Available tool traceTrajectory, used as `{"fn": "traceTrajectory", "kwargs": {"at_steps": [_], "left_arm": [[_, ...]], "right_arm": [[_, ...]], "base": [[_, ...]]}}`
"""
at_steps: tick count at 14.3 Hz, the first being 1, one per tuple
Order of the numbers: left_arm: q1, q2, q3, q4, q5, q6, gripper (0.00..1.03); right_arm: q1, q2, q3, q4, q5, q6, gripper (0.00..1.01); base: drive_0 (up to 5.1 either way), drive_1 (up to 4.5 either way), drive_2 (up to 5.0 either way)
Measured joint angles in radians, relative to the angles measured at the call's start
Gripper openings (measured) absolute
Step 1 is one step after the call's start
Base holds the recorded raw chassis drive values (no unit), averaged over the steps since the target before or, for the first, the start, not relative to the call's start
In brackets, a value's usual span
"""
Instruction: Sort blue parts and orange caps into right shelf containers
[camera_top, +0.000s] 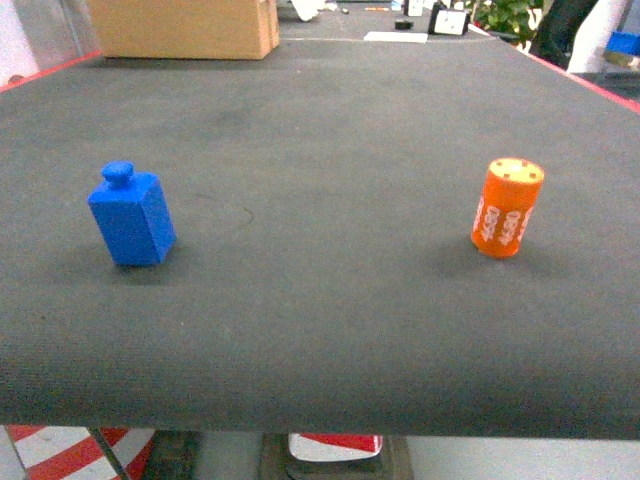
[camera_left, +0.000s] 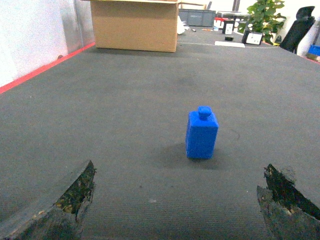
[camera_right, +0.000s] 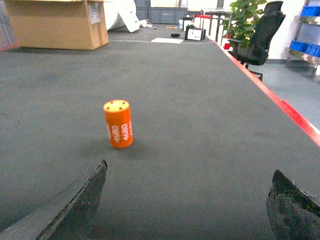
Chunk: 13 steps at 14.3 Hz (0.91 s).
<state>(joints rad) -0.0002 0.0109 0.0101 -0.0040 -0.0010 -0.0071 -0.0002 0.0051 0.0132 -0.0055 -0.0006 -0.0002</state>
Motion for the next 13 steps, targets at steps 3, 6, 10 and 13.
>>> {"fn": "traceTrajectory", "kwargs": {"at_steps": [3,6,10,13], "left_arm": [[0.000,0.000,0.000,0.003,0.001,0.004,0.98],[0.000,0.000,0.000,0.002,0.000,0.006,0.98],[0.000,0.000,0.000,0.000,0.001,0.007,0.98],[0.000,0.000,0.000,0.000,0.001,0.007,0.98]], "right_arm": [[0.000,0.000,0.000,0.005,0.001,0.000,0.98],[0.000,0.000,0.000,0.003,0.001,0.001,0.98],[0.000,0.000,0.000,0.001,0.001,0.001,0.98],[0.000,0.000,0.000,0.001,0.001,0.001,0.98]], "base": [[0.0,0.00,0.0],[0.0,0.00,0.0],[0.0,0.00,0.0],[0.0,0.00,0.0]]}}
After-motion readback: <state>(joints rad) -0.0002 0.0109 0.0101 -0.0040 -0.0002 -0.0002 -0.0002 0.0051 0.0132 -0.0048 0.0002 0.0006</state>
